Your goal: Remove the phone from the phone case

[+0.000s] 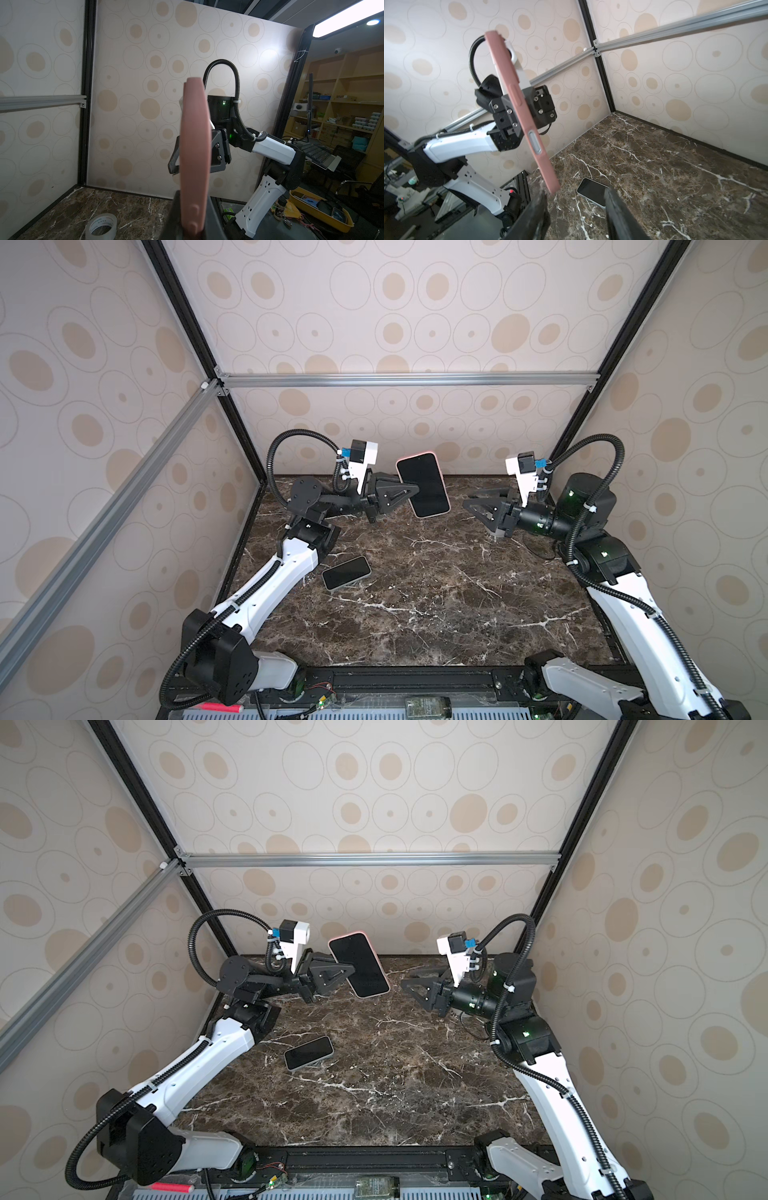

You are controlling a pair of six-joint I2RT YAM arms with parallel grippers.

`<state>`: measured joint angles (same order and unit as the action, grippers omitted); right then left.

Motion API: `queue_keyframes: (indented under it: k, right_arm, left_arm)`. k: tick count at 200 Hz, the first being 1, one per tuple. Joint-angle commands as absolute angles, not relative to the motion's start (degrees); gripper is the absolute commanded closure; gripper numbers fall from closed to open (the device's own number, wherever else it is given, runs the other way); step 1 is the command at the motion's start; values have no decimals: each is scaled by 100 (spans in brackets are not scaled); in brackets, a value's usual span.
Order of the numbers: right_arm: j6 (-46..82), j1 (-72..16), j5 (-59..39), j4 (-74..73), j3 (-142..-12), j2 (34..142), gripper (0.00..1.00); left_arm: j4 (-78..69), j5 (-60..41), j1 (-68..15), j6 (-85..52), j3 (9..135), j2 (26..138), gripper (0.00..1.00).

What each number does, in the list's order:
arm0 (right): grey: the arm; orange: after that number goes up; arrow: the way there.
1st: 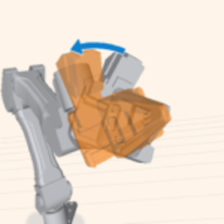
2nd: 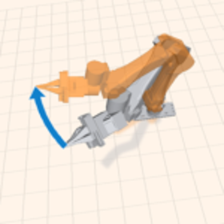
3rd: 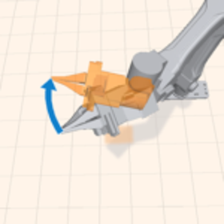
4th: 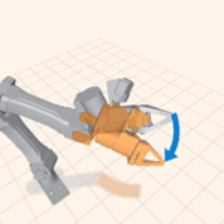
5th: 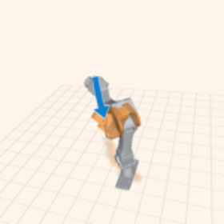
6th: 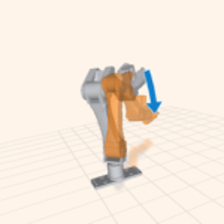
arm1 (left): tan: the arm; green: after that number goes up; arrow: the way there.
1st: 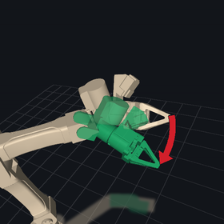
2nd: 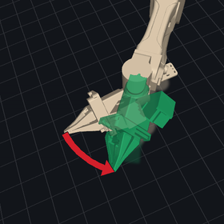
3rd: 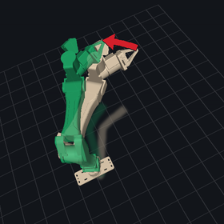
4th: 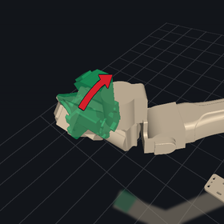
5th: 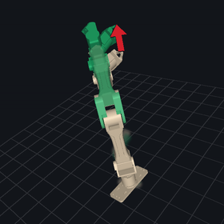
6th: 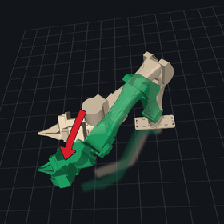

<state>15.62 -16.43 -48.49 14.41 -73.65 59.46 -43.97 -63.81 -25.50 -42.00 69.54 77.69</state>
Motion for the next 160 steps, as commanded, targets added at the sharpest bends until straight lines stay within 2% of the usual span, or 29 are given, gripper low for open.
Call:
queue_keyframes:
  k: [1, 20, 38, 82, 109, 160]
  right_arm:
    - [1716, -1635, -5414, 991, -7408, 6031, 53]
    - [3478, -1712, -5679, -1206, -6998, 6192, 54]
    - [4331, -2030, -5479, -2435, -6894, 6394, 54]
    - [4561, -2658, -5079, -2862, -7187, 6677, 51]
    - [5156, -2705, -5068, -3491, -7278, 6882, 51]
    - [5092, -3050, -5200, -3397, -7658, 7143, 55]
  left_arm:
    - [-3808, -6543, -2504, -3594, 7338, 7556, 100]
    - [-4139, -6443, -2505, -3577, 7101, 7431, 100]
    - [-5035, -6499, -2509, -3897, 6851, 7412, 100]
    - [-6362, -6959, -2531, -4749, 6838, 7743, 100]
    - [-6092, -7005, -2538, -4477, 6811, 7761, 100]
    - [-5133, -6941, -2584, -3652, 6865, 7651, 100]
